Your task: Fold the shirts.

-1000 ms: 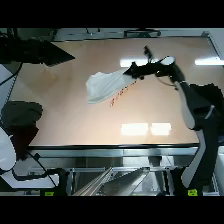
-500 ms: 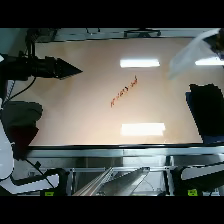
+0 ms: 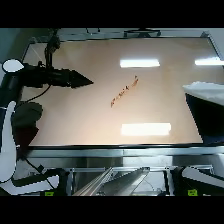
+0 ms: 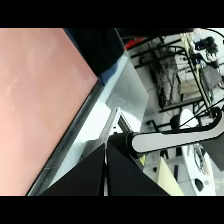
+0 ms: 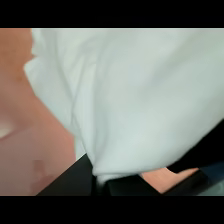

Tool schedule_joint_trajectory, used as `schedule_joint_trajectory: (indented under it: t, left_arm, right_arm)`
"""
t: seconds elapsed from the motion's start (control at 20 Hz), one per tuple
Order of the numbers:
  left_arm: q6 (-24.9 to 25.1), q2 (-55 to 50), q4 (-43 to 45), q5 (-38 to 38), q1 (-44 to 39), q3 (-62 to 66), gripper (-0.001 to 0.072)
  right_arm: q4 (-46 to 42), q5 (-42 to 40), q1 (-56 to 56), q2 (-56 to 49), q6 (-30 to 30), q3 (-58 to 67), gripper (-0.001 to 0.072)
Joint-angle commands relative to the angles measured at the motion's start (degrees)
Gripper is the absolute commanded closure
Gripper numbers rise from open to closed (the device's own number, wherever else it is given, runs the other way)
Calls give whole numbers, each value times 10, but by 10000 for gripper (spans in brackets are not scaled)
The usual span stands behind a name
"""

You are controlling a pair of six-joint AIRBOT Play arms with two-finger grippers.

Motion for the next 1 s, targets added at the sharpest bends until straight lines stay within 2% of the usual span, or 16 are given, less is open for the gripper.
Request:
schedule_joint_trajectory:
  t: [0.0, 0.15, 0.3, 0.35, 0.4, 0.45, 0.75, 0.9, 0.95]
  left_arm:
    - [12, 0, 1, 2, -35, -3, 690]
    - [12, 0, 1, -7, -61, -3, 690]
    - [12, 0, 1, -30, -77, -3, 690]
    - [12, 0, 2, -31, -81, -3, 690]
    - [12, 0, 2, -31, -85, -3, 690]
    - [12, 0, 1, -30, -85, -3, 690]
    - [12, 0, 1, -25, -76, -3, 690]
    - [11, 1, -25, -18, -61, -3, 691]
    - [11, 1, -55, -18, -51, -3, 694]
  right_arm:
    - [-54, -24, -11, 65, 23, -171, 696]
    - [-79, -25, -16, 67, 33, -245, 690]
    - [-130, -13, -16, 69, 33, -249, 680]
    - [-133, -6, -16, 69, 33, -249, 517]
    - [-133, 6, -16, 69, 32, -249, 122]
    - [-134, 23, -16, 69, 24, -249, 19]
    - [-126, 96, -15, 69, 18, -179, 20]
    - [-32, 97, -15, 68, 19, -95, 35]
    - [23, 87, -15, 67, 18, -66, 234]
